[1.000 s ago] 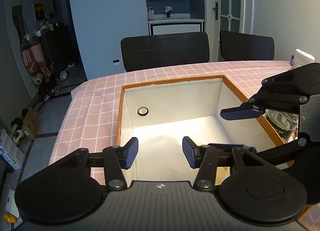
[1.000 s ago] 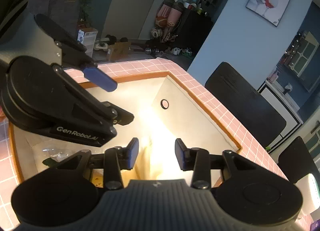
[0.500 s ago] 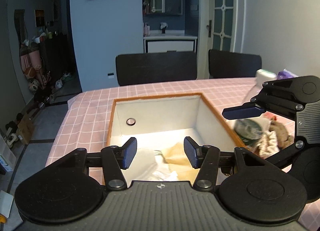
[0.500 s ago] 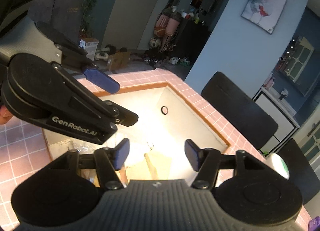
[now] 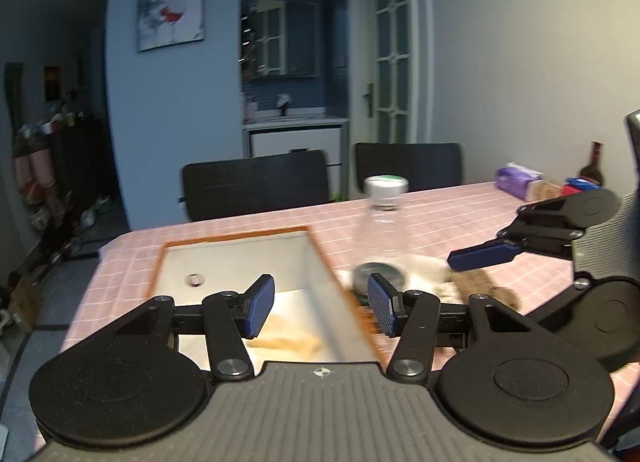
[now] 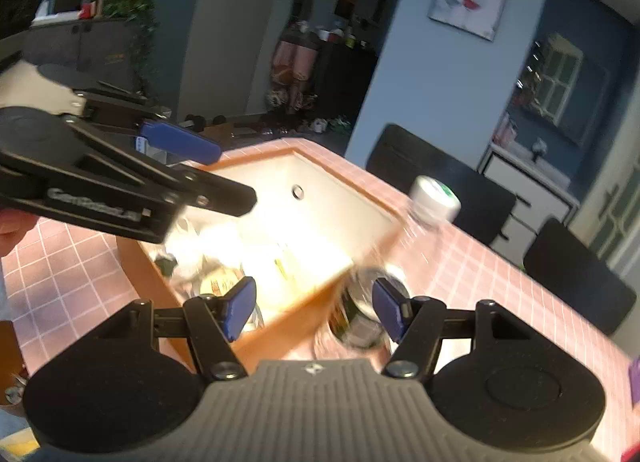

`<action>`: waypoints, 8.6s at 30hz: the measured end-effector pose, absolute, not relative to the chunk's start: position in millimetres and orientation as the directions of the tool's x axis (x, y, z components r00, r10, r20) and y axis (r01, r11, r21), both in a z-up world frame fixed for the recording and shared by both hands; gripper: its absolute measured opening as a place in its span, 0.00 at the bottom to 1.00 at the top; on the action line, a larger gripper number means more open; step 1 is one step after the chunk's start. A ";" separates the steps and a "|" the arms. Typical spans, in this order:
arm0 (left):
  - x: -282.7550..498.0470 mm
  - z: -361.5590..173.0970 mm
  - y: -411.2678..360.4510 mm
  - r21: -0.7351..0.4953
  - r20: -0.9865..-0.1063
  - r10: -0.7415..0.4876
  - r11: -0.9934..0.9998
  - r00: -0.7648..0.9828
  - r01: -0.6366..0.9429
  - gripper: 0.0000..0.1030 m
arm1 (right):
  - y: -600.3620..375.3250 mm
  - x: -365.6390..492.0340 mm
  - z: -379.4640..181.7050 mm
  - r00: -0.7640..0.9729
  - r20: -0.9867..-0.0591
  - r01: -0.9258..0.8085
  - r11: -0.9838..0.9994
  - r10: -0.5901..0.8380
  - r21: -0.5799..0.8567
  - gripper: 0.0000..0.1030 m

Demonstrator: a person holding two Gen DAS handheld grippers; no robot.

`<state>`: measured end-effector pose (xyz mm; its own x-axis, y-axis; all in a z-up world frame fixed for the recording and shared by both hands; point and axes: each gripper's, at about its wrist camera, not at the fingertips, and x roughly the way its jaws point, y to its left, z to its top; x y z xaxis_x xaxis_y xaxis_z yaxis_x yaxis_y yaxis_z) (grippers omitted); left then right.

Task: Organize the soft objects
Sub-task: 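Move both tools back toward the brown plush and knitted item, then grasp the brown plush with the right tool while the left tool grasps the pink knitted item, then lift and carry the plush and knitted item over the orange box with both tools, then open both tools to drop the plush and knitted item into the box, then withdraw both tools from the box toward the white cloth and crocheted fruit, then grasp the white cloth with the left tool while the right tool approaches the orange crocheted fruit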

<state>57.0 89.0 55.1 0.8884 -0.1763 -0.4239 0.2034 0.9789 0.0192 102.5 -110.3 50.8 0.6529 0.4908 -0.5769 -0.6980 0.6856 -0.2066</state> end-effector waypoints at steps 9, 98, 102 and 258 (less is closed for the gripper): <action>46.8 32.2 26.0 -0.016 -0.396 -0.275 0.956 0.876 0.293 0.61 | -192.0 105.6 33.5 0.689 -0.639 -0.557 0.814 0.343 -0.163 0.62; 9.3 31.4 15.8 0.023 -0.412 -0.228 0.965 0.882 0.260 0.34 | -230.4 58.3 68.3 0.626 -0.656 -0.616 0.783 0.422 -0.084 0.28; 2.4 44.9 35.6 0.059 -0.380 -0.180 0.974 0.907 0.218 0.34 | -204.9 56.1 84.0 0.631 -0.622 -0.656 0.747 0.464 -0.109 0.28; 216.9 -74.6 -90.8 0.135 -0.577 -0.102 0.967 0.811 0.217 0.06 | -275.8 308.3 -73.3 0.676 -0.688 -0.434 0.897 0.264 -0.082 0.68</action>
<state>216.9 -90.8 -74.6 0.8106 -0.1016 -0.5767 0.2170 0.9668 0.1348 308.3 -275.8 -73.3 0.6756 0.2643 -0.6883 -0.4343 0.8970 -0.0819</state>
